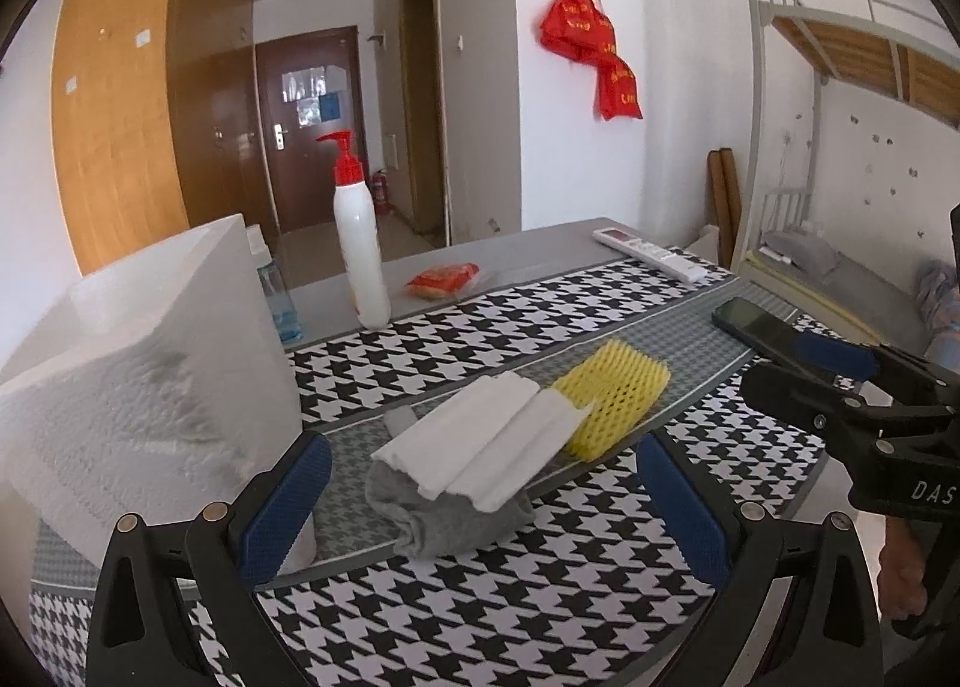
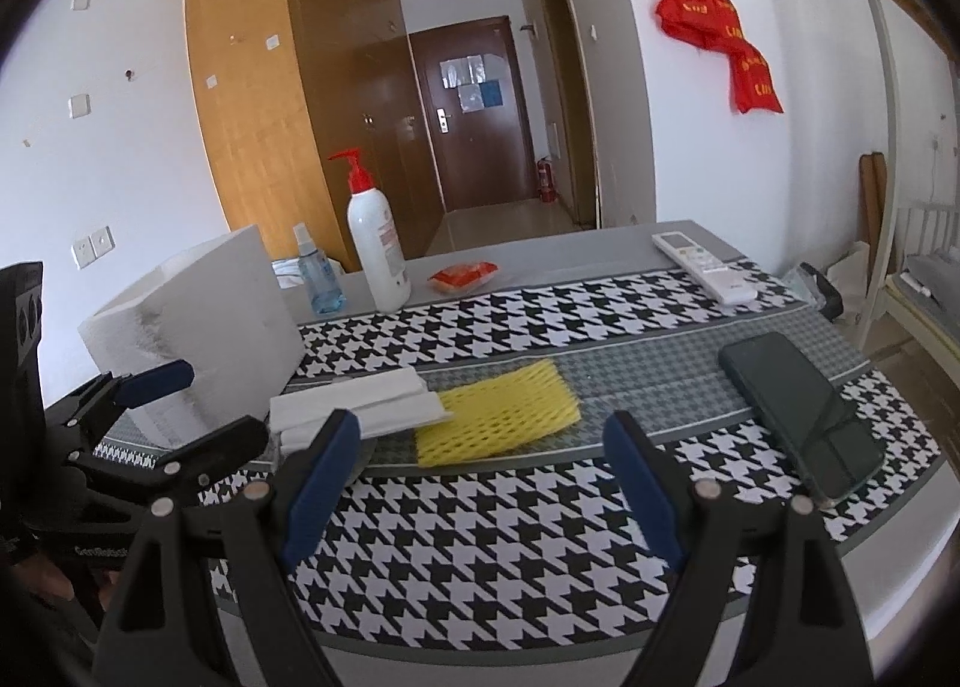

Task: Organize soft objects
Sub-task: 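Move both grippers toward the white cloth and yellow foam net, then close the left gripper on the white cloth and lift it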

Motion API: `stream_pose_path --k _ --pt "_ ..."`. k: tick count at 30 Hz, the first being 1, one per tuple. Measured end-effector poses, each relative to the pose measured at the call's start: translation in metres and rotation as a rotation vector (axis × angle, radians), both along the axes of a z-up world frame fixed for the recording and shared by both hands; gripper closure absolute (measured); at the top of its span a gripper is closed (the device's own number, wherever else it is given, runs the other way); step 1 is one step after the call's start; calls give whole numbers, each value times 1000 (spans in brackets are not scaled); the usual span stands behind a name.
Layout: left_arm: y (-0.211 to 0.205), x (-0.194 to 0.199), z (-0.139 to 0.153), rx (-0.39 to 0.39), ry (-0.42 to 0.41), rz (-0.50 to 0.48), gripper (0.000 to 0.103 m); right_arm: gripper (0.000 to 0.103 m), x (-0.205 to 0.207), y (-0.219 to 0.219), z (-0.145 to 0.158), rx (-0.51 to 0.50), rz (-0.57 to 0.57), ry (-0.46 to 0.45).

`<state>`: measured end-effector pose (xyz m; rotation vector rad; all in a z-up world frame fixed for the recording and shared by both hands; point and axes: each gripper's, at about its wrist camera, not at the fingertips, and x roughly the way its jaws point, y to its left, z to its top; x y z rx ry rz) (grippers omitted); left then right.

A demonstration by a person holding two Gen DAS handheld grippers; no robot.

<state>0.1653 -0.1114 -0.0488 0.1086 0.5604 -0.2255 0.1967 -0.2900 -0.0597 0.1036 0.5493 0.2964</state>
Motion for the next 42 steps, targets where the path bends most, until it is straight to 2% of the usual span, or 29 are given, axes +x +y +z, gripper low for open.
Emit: stream_pose_path --k 11,18,29,33,42 --pt "-6 25 -3 27 29 21 1 16 16 -6 -9 2 15 36" --pt "-12 38 -10 73 54 23 1 16 23 -11 -15 7 16 57" --pt "-20 59 -22 98 110 -19 1 16 32 -12 -20 13 24 87" --pt "-17 71 -30 95 157 -11 1 16 34 -9 -21 0 30 91" --pt "-12 81 -43 91 226 7 15 16 41 -3 -23 -16 40 99"
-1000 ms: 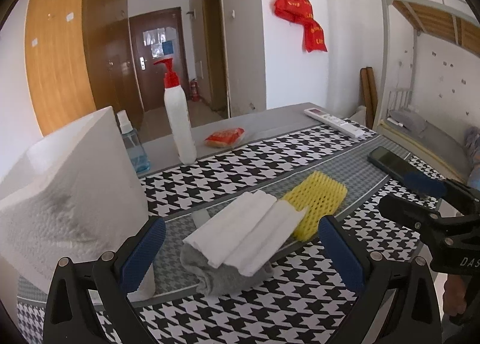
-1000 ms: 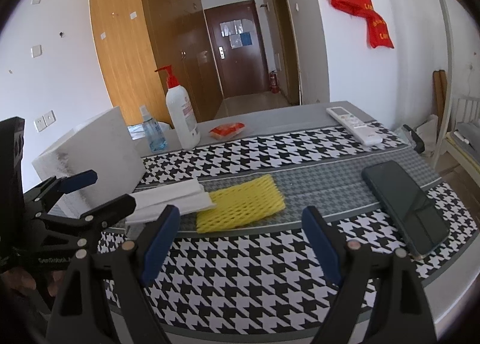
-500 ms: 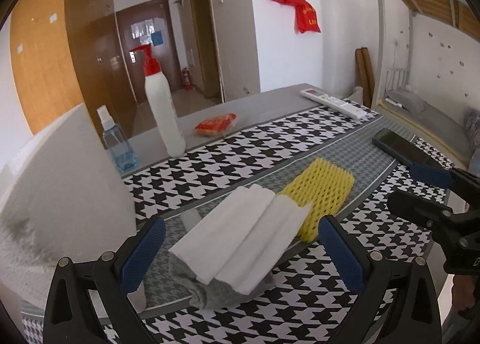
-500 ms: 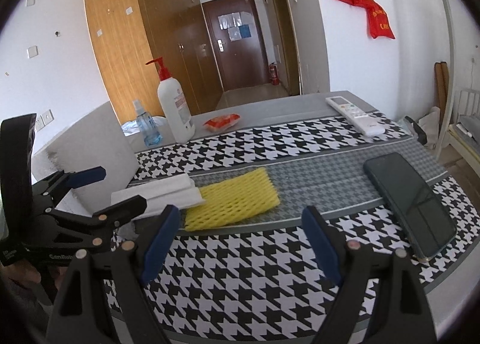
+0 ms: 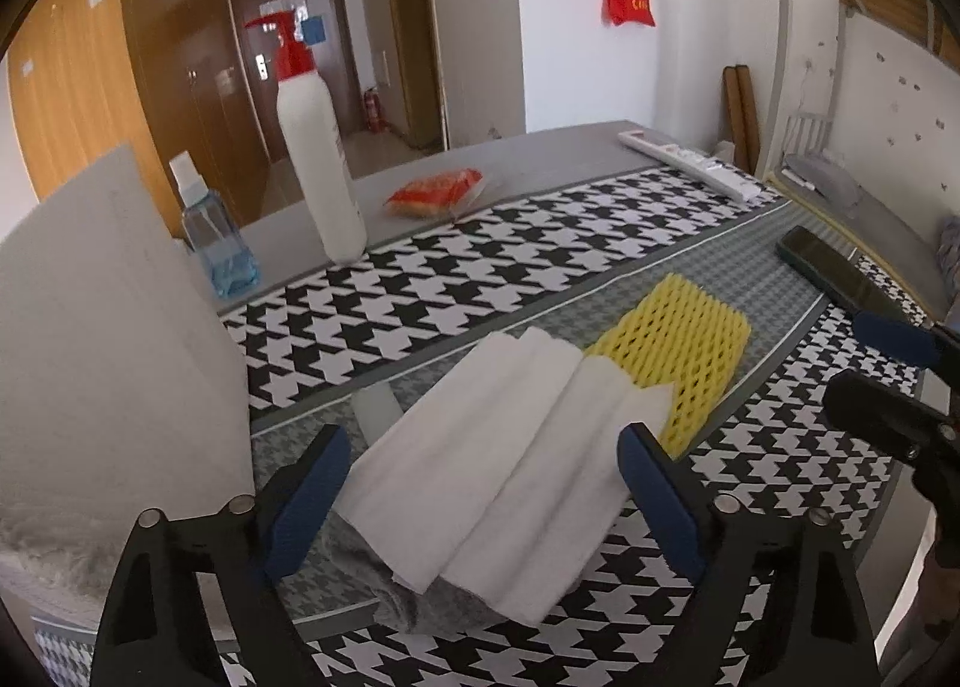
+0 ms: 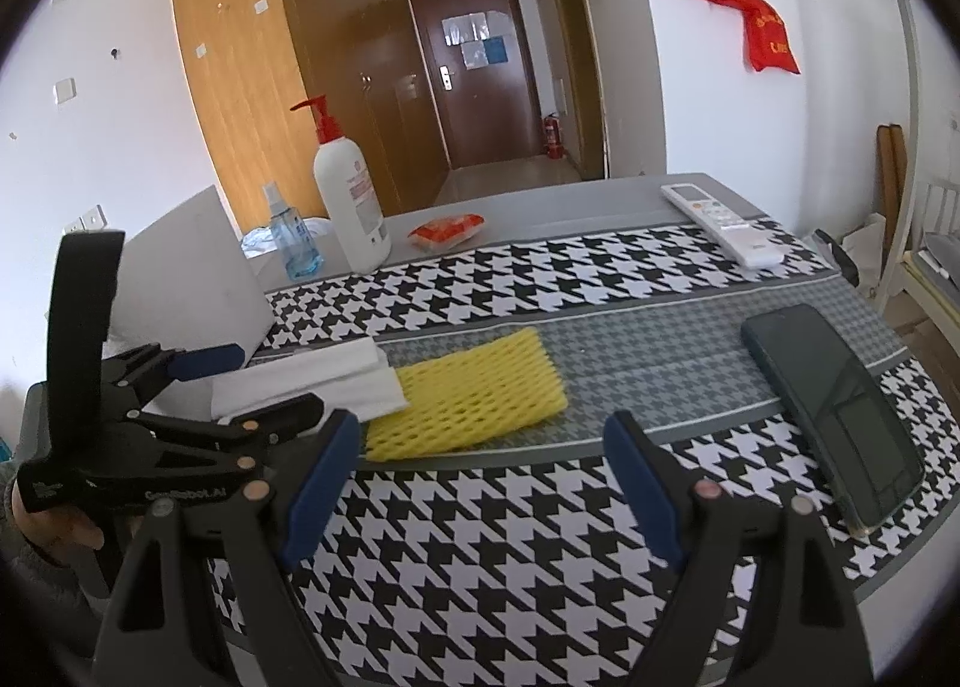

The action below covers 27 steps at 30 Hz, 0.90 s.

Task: Organize soft objects
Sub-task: 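Close the left gripper on the white cloth and lift it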

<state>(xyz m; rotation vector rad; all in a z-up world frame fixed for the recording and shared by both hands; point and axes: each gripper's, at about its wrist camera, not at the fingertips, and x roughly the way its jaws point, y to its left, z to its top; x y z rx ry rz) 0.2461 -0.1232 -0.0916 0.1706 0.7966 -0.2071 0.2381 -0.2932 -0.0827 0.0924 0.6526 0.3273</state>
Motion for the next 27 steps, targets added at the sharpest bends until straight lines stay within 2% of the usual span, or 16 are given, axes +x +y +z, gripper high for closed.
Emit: stream_pose_path --k 6,11,14,18,27 --pt "5 2 -6 -6 29 25 28 16 2 3 -2 -15 3 5" --pt "6 1 -8 -7 38 37 48 16 4 5 -4 -23 -6 17" --pt "8 1 -8 -20 38 31 53 16 6 8 -5 -29 -1 22" --pt "11 3 -9 -42 36 27 66 16 10 12 -8 -40 1 36" --pt "17 1 0 -127 -10 -4 85 16 20 19 -13 -63 4 65"
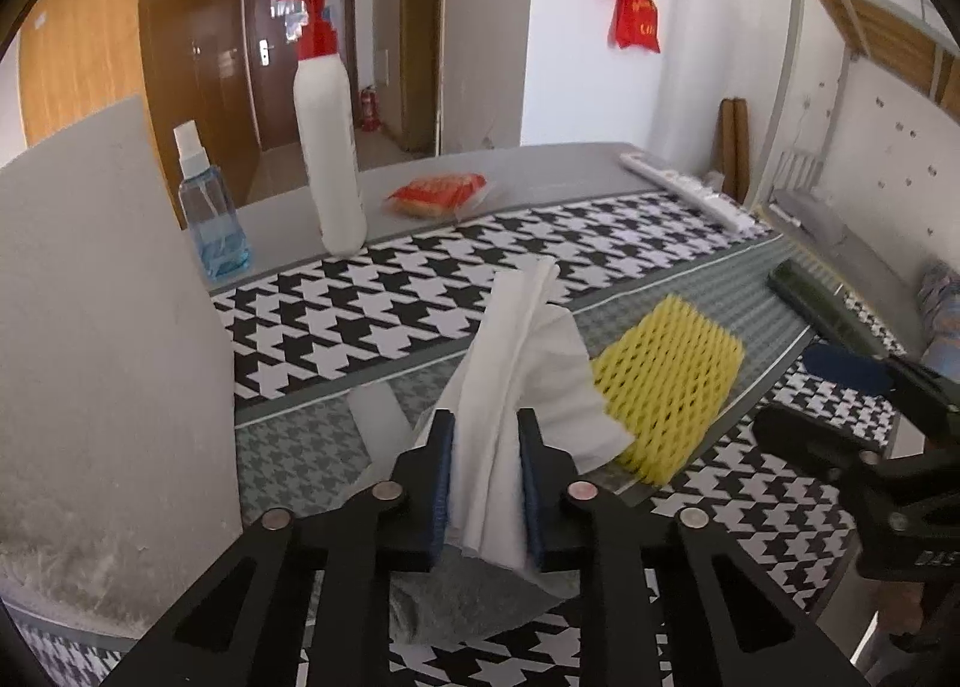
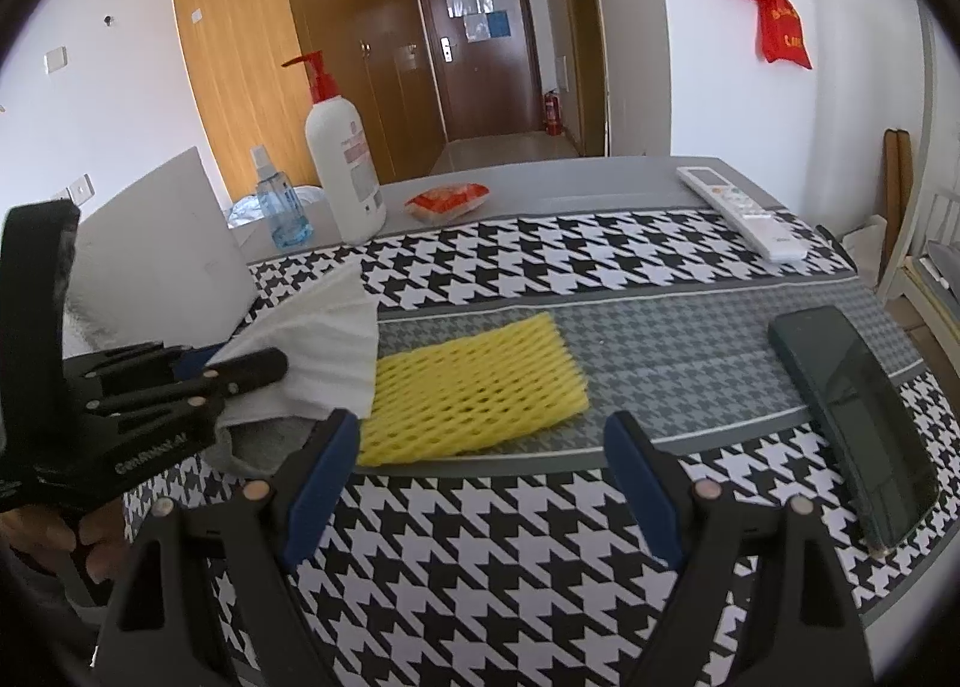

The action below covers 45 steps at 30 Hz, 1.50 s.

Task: Organize soft objects
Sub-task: 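Close the left gripper on the white cloth and lift it, then grasp the yellow foam net with the right gripper while the left holds the cloth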

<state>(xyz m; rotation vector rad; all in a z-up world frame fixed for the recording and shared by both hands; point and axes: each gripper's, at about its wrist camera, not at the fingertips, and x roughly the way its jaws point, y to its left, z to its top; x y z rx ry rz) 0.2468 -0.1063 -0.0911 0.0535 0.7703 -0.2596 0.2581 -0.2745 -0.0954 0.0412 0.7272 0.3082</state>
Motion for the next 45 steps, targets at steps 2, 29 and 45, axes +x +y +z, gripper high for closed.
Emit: stream_pose_path --k 2,29,45 --pt "1 -1 2 -12 -6 -1 85 16 5 2 -2 -8 -1 11" --pt "8 -7 6 -57 -44 -17 85 27 41 16 -26 -100 -9 153" --pt "9 -10 8 -62 -59 -13 85 79 42 27 -24 -76 47 145"
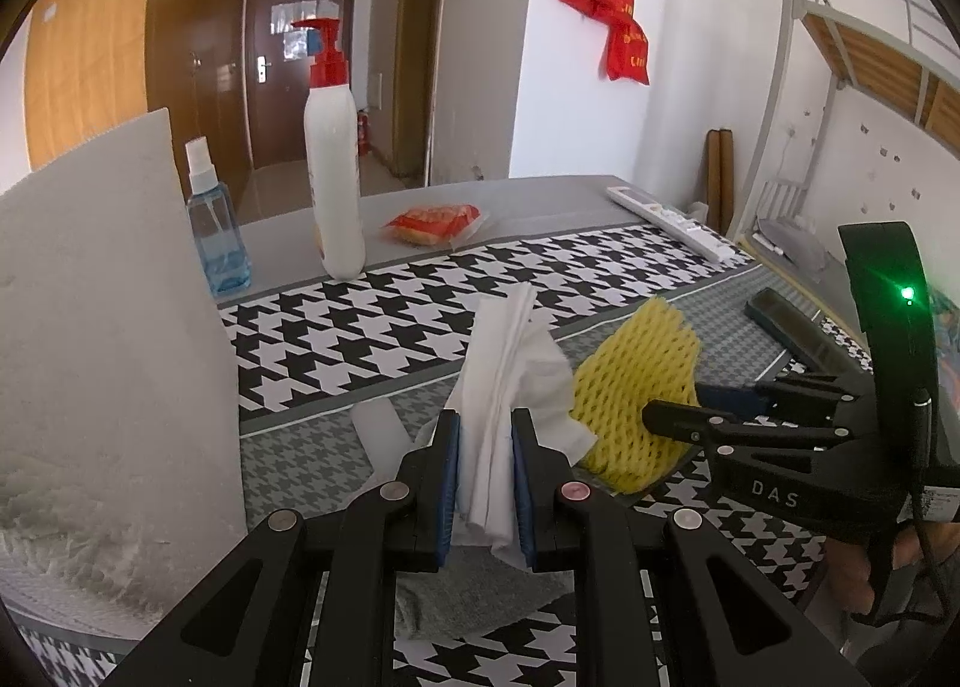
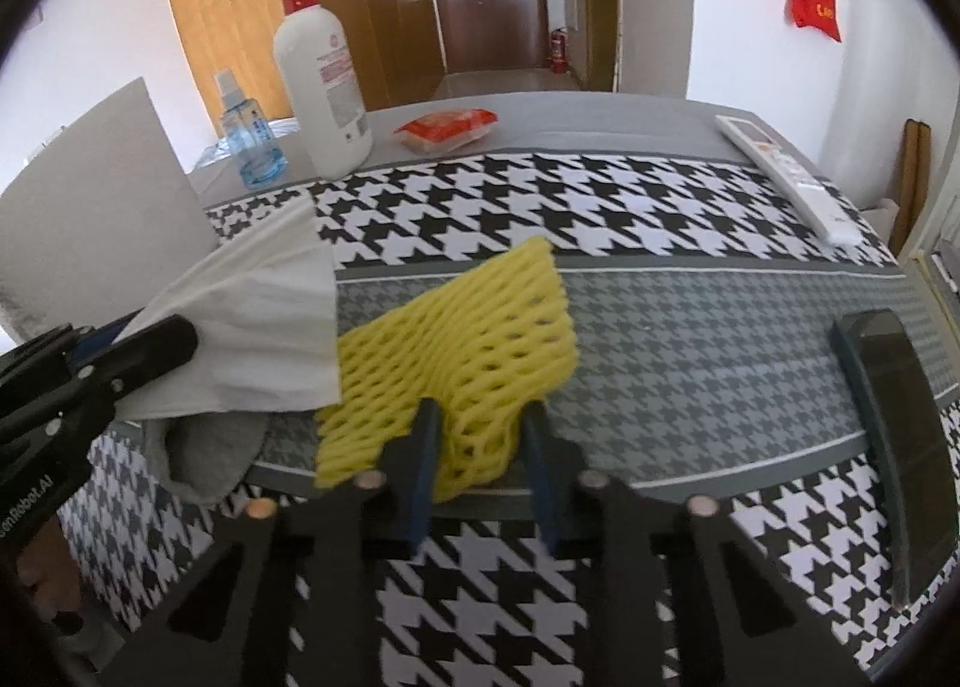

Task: Organize soft objects
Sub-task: 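Grasp the yellow foam net with the right gripper while the left holds the cloth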

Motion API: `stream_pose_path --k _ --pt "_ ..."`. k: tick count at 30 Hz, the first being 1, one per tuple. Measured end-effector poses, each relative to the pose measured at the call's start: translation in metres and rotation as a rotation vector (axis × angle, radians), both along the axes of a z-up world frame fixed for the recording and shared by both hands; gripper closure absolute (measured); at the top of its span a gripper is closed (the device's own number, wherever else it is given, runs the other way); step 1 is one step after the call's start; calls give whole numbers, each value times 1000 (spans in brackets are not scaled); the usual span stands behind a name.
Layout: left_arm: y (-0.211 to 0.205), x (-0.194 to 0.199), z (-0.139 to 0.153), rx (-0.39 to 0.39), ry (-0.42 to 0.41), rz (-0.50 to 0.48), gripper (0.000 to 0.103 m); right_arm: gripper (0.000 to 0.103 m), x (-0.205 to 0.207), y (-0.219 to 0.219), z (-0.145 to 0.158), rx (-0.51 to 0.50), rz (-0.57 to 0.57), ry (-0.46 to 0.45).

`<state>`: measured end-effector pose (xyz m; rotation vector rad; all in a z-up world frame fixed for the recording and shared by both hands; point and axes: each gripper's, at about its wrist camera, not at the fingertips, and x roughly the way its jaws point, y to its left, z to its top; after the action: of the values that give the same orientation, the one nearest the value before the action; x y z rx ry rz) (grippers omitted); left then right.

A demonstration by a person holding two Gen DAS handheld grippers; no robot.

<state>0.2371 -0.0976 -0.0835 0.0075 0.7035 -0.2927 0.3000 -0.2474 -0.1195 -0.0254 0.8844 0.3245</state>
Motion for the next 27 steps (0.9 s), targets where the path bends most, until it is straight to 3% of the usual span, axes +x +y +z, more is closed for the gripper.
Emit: stream_pose_path --k 9,12,14,27 --pt "5 -4 10 -41 -33 0 85 81 -16 -1 18 12 -13 -65" --pt "3 -7 13 -37 -41 -8 96 83 -23 -3 22 12 -19 -77" --pt "1 -9 14 -35 -45 -15 97 83 -28 -4 25 15 -20 -87" --pt "1 -28 36 -16 -117 -8 98 83 -52 -19 47 40 -46 -161"
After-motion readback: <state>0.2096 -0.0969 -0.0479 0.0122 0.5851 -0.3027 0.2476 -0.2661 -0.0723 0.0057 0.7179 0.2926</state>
